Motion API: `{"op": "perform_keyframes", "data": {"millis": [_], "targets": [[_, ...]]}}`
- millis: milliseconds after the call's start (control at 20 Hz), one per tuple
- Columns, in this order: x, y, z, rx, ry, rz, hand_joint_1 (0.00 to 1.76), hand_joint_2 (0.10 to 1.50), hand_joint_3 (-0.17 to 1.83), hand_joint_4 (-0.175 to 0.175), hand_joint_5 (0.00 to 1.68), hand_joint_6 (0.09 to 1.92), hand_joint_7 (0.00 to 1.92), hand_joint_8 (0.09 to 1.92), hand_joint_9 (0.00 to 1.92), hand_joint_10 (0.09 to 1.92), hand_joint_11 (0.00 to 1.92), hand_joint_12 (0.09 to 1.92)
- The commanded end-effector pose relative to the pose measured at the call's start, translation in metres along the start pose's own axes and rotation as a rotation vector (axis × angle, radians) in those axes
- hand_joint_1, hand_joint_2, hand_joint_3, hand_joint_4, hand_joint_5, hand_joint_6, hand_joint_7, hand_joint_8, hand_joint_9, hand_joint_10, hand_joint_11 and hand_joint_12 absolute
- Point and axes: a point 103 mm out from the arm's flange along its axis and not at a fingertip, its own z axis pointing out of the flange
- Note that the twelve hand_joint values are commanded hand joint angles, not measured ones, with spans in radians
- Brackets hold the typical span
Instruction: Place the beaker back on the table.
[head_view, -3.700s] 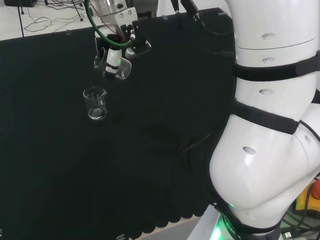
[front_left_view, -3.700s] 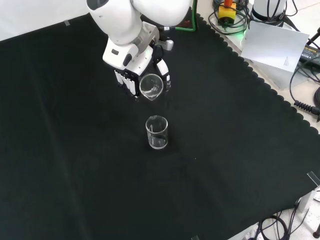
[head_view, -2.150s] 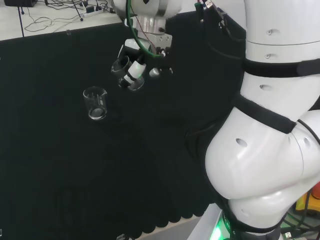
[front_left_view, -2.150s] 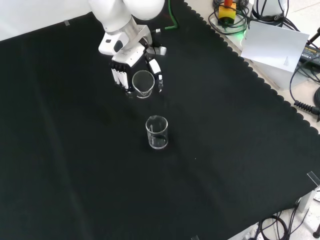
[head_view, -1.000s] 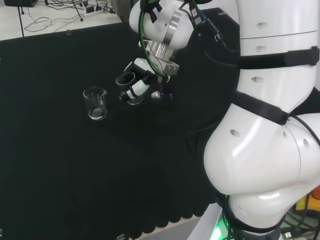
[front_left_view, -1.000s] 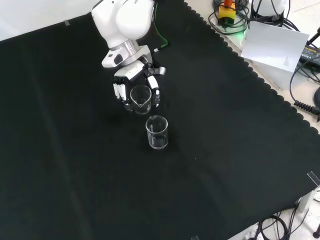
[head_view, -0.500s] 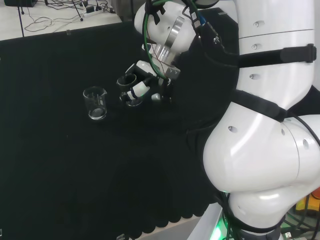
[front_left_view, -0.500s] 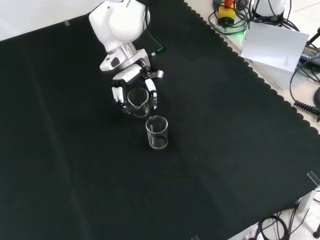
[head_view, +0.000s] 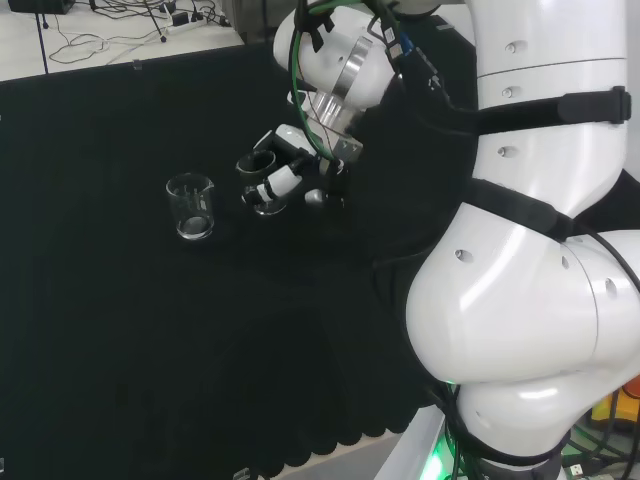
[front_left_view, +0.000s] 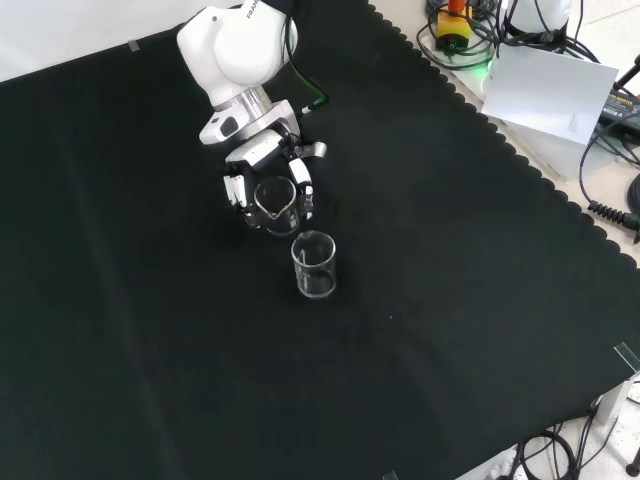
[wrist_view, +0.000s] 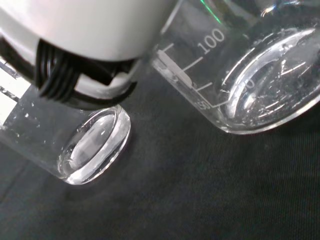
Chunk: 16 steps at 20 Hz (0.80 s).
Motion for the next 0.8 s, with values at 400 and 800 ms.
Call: {"op": "perform_keyframes", "data": {"millis": [400, 800], "targets": [[-0.0042, -0.0044, -0.0016, 0.018, -0.060, 0.014, 1.31, 0.72, 0.50, -0.175, 1.31, 0.52, 1.37, 0.47, 1.58, 0.09, 1.14, 0.87], [-0.0073, -0.0050, 0.0011, 0.032, -0.036, 0.024, 1.24, 0.89, 0.21, -0.109, 1.23, 0.60, 1.28, 0.56, 1.47, 0.09, 0.94, 1.02]]}}
